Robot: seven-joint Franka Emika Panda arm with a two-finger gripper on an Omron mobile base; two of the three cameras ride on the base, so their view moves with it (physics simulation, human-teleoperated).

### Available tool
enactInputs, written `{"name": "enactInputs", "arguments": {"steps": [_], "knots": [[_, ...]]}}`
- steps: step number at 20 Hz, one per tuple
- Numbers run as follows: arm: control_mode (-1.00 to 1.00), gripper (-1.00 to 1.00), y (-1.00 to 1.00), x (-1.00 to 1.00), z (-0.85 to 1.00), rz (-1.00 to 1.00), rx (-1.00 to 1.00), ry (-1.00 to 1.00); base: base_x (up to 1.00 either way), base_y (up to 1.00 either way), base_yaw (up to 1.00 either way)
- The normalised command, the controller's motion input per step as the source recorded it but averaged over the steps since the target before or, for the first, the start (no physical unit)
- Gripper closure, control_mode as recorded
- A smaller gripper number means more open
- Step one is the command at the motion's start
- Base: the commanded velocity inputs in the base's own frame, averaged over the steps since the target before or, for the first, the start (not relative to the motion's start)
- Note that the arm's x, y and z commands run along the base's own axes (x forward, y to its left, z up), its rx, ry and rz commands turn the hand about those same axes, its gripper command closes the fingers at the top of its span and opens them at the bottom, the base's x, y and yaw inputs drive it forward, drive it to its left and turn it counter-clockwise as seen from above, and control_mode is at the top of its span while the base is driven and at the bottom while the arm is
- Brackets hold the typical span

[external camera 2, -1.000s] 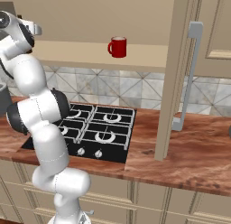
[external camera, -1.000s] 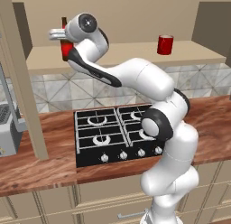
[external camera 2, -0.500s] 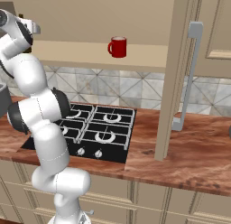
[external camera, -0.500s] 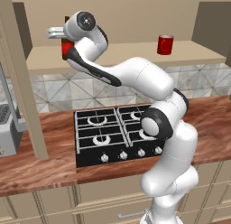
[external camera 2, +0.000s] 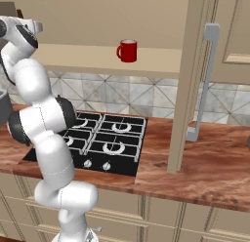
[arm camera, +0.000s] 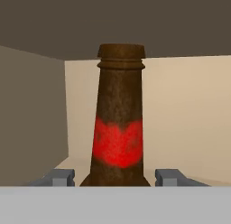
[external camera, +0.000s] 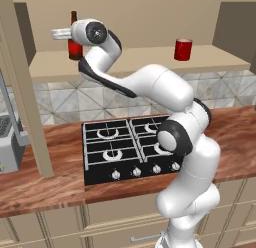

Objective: Open the cabinet directly in front. Then move the beer and the mug to the dining counter with the jar on it.

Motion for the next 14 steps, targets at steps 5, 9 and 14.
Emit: {"name": "enactInputs", "arguments": {"steps": [5,9,14], "knots": [[-1.0,1.0,-0.21,-0.66,0.0,0.0,0.0,-0.03,0.0,0.0,0.0],[-1.0,1.0,-0.65,-1.0,0.01,-0.03,0.0,-0.12,0.0,0.0,0.0],[-1.0,1.0,-0.96,-1.0,0.0,-0.07,0.0,-0.11,0.0,0.0,0.0]]}}
